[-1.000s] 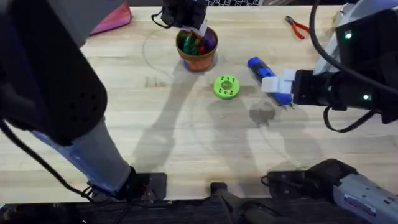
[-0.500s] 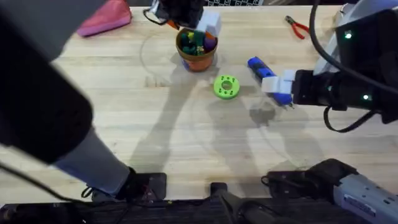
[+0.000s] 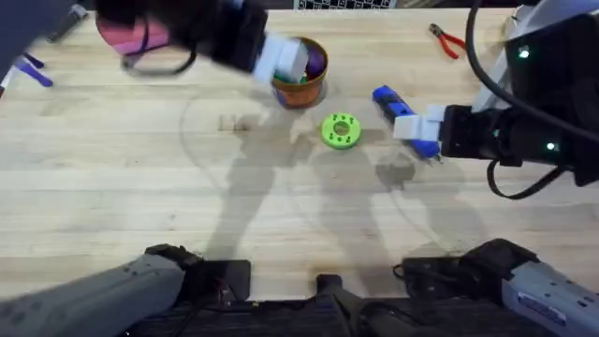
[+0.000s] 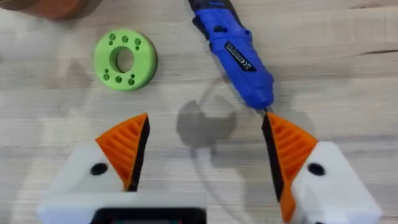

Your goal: Pick up the gripper from the table and insert it into the empty holder that is missing its gripper. Then pick up a screw, insert it into the mounting hole, and use the screwdriver to tighten it. Finally, clean up the table by picking up the vegetable and placing it into the bucket.

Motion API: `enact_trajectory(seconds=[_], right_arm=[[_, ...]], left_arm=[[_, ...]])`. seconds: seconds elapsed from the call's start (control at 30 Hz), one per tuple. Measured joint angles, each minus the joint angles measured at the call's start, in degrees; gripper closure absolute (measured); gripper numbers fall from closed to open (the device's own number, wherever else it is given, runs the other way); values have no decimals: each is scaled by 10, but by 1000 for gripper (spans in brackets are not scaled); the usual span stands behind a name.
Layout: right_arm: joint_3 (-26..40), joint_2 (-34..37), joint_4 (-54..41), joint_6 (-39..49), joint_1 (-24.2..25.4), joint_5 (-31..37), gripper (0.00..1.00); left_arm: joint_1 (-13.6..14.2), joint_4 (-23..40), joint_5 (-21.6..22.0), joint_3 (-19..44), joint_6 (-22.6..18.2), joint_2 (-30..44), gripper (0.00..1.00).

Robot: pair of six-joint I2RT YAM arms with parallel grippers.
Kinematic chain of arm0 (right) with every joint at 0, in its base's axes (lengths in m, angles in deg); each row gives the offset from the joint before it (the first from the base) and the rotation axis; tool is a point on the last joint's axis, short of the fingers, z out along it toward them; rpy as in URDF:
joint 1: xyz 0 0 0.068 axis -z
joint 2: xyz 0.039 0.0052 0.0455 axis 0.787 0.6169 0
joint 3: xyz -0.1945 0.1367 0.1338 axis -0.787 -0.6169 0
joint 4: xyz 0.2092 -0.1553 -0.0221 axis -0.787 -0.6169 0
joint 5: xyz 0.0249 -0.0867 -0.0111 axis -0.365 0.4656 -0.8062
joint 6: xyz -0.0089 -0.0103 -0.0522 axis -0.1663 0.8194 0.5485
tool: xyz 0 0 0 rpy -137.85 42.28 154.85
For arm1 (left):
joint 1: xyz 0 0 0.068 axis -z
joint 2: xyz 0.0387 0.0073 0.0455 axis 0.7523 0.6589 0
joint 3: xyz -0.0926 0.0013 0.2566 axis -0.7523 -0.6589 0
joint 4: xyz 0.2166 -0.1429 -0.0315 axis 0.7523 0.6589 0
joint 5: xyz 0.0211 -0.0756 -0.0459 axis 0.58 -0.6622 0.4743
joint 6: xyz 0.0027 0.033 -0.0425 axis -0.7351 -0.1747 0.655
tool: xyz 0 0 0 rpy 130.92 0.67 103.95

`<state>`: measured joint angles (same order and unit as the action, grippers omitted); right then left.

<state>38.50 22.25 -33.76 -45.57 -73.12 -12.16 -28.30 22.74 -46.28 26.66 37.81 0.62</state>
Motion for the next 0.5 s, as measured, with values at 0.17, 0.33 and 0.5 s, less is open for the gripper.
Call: enact_trajectory(seconds=[0.17, 0.33, 0.5], right_arm=[[0, 0, 0, 0, 0, 0, 10], [0, 0, 0, 0, 0, 0, 10], [0, 0, 0, 0, 0, 0, 10]], left_arm=[[0, -38, 12, -135, 8, -104, 15], [0, -65, 12, -232, 12, -181, 14], [0, -71, 12, -268, 12, -193, 14]])
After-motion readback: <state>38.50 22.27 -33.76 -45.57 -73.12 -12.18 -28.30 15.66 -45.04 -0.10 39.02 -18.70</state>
